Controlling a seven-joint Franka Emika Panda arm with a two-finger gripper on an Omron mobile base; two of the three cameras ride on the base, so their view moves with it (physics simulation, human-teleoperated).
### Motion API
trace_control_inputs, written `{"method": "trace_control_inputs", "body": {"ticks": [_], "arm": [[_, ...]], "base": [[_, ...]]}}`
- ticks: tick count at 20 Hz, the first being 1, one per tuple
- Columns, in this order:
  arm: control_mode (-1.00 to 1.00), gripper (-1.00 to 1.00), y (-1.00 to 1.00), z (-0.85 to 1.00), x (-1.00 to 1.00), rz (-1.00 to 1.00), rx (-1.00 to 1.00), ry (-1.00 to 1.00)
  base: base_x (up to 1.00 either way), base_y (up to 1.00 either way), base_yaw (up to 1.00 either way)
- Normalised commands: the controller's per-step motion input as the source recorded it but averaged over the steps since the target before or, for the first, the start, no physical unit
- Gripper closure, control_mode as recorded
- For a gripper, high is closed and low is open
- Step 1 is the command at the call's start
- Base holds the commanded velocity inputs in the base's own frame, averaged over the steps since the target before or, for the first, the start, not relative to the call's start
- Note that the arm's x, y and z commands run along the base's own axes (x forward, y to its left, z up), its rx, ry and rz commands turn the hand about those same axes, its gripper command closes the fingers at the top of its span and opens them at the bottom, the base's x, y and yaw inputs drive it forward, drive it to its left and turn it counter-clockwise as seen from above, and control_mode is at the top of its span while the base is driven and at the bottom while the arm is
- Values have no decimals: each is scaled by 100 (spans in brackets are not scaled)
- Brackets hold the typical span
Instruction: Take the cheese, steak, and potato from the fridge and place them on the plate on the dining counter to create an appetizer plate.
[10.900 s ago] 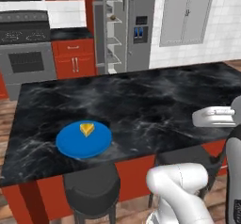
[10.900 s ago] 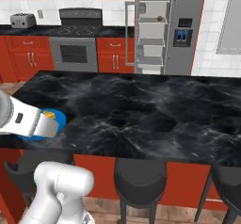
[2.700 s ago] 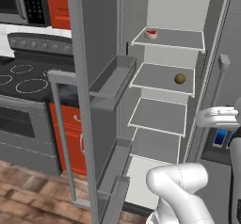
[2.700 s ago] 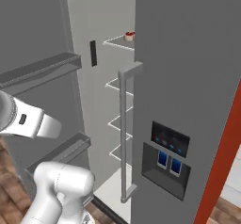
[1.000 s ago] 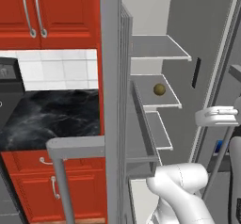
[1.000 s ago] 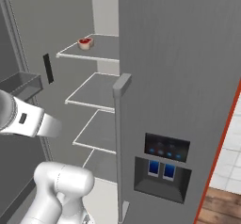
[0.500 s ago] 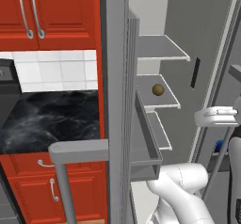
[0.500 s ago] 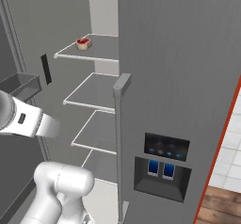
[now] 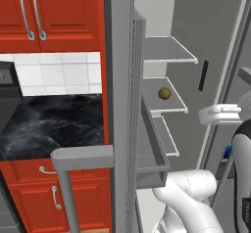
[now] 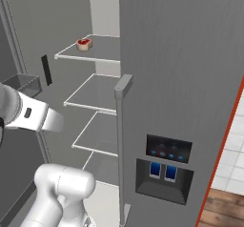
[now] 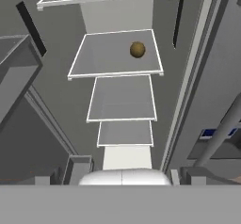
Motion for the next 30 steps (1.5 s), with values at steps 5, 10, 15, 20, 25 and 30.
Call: {"method": "trace_control_inputs", "body": {"ticks": [5,10,15,20,25,30], "arm": [[-100,-100,0,25,32,7,2,-25],[-100,-100,12,23,15,4,0,-30],[-100,-100,12,34,0,0,-7,-10],[-100,-100,0,52,5,0,-11,0],[-100,-100,0,44,12,0,-11,0],[-100,-100,1,2,36,1,-6,-7]], "base": [[0,0,0],[0,0,0],[0,0,0],[0,0,0],[0,0,0],[0,0,0]]}}
